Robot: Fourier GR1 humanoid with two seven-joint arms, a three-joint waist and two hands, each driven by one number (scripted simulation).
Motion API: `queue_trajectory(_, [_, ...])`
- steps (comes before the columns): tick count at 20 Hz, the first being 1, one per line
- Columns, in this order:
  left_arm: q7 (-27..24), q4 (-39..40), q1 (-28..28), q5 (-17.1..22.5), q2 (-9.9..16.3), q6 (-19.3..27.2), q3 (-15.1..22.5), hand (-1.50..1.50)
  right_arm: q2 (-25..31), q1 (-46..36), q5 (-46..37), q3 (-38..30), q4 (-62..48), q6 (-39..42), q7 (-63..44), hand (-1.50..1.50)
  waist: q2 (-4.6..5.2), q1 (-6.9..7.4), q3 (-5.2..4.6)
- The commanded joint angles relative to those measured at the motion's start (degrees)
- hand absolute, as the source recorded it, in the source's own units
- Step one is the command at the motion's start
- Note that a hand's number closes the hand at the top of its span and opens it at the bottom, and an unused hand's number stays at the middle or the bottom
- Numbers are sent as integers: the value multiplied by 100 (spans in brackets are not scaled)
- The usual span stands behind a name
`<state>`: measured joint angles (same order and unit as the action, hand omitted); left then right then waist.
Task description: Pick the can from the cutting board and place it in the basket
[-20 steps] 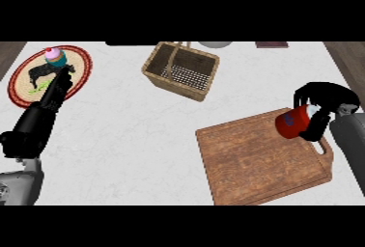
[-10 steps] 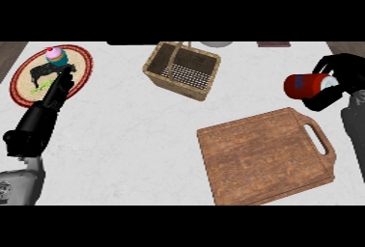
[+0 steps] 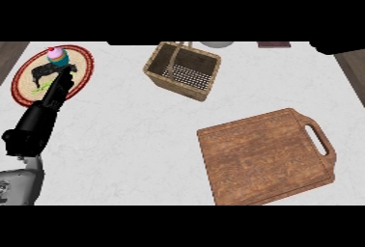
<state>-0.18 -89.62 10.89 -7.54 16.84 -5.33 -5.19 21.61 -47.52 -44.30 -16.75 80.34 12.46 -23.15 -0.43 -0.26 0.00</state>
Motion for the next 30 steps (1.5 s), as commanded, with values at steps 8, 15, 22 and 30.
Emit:
queue_trajectory(8, [81, -126, 74, -35, -36, -11, -8, 0, -155, -2839, 749, 86, -536, 722, -1220, 150, 39, 149, -7])
queue_trajectory(15, [193, 18, 336, -152, -185, 2, 175, 0, -594, -4362, 723, 301, -1978, 672, -1895, 150, 63, 185, -11])
queue_trajectory(22, [-5, 41, 168, -81, -132, -127, 97, 0, -956, -4820, 532, 271, -3520, -57, -1728, 150, 99, 261, -12])
queue_trajectory(30, [158, -31, 173, -13, -166, -114, 2, 0, -1175, -5260, 684, 195, -4676, 266, -2003, 150, 86, 222, -10])
